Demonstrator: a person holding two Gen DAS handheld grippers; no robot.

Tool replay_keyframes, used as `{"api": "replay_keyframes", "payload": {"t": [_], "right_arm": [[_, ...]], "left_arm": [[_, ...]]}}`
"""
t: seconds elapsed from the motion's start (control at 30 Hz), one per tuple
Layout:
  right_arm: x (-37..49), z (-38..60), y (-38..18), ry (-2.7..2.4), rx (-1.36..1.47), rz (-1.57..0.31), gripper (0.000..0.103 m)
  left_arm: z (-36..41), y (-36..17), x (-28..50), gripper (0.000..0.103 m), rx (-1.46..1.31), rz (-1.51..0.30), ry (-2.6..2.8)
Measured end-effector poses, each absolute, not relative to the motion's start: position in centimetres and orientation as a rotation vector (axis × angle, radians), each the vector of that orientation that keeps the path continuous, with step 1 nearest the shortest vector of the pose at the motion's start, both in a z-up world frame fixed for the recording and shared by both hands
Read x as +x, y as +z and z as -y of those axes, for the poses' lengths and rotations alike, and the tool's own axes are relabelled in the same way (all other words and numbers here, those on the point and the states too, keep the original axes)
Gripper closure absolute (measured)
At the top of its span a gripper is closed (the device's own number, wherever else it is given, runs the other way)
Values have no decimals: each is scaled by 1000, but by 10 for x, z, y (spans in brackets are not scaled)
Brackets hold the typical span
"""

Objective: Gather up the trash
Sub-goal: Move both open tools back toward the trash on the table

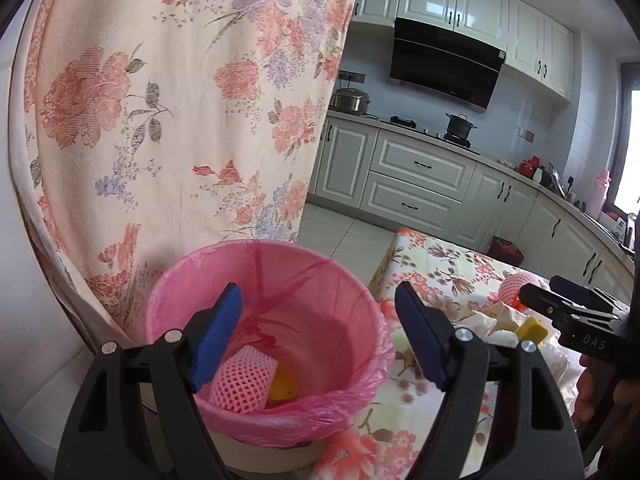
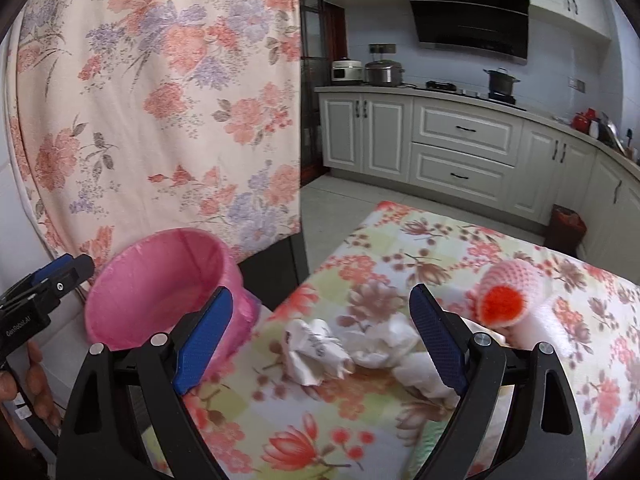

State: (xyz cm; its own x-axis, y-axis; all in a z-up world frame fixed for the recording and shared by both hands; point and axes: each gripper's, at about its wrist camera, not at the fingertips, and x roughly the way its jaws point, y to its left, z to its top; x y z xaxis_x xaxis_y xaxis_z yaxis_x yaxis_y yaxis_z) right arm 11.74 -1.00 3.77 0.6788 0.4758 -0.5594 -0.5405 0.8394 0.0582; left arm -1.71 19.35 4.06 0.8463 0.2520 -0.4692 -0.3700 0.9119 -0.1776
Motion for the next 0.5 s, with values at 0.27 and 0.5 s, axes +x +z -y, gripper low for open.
{"api": "replay_keyframes", "payload": {"t": [0.27,0.5], "right_arm": [[126,87,18,344,-133,-638,18],[126,138,-1,230,-154,-649,19]], "left_arm": [[-143,39,5,24,-250,-456,282],[-97,37,24,20,-222,-462,236]]}}
